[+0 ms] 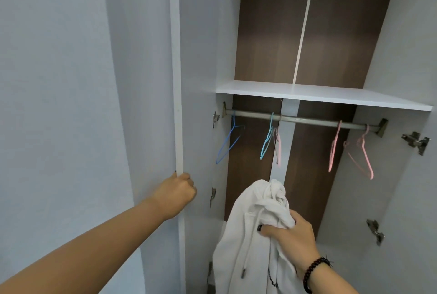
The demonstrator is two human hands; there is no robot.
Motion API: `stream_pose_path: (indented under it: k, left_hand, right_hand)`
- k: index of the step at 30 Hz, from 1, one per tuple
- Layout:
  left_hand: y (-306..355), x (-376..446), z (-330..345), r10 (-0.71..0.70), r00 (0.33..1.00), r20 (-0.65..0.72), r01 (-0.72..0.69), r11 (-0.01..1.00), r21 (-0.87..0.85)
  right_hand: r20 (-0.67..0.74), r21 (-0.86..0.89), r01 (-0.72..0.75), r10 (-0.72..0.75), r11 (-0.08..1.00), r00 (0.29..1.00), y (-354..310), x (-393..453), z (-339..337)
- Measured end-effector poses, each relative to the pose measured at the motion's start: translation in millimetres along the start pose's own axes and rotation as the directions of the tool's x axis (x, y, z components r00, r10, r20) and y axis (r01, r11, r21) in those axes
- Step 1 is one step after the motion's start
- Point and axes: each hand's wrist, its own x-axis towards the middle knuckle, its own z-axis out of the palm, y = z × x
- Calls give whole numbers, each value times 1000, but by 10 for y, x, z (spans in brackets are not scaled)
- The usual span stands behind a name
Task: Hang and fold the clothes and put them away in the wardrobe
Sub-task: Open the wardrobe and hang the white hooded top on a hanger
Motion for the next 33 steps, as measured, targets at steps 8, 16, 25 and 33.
stream_pose_path:
  k: [8, 16, 25, 33]
  left_hand:
    - [-32, -51, 147, -161, 982, -96, 129, 952, -276]
    - [584, -26, -371, -471, 882, -27, 382, 747, -544]
    - [1548, -29, -650, -719, 692, -66, 5, 96, -995]
    - [2441, 392, -679, -398, 906, 143, 61, -210, -976]
  right_hand:
    - [43, 21, -21, 20, 1000, 999, 62, -186, 392]
    - [89, 32, 35, -38, 999, 995, 6, -226, 248]
    - [53, -26, 179, -178, 983, 983, -83, -257, -373]
    - [15, 29, 176, -177, 984, 984, -25, -149, -1246]
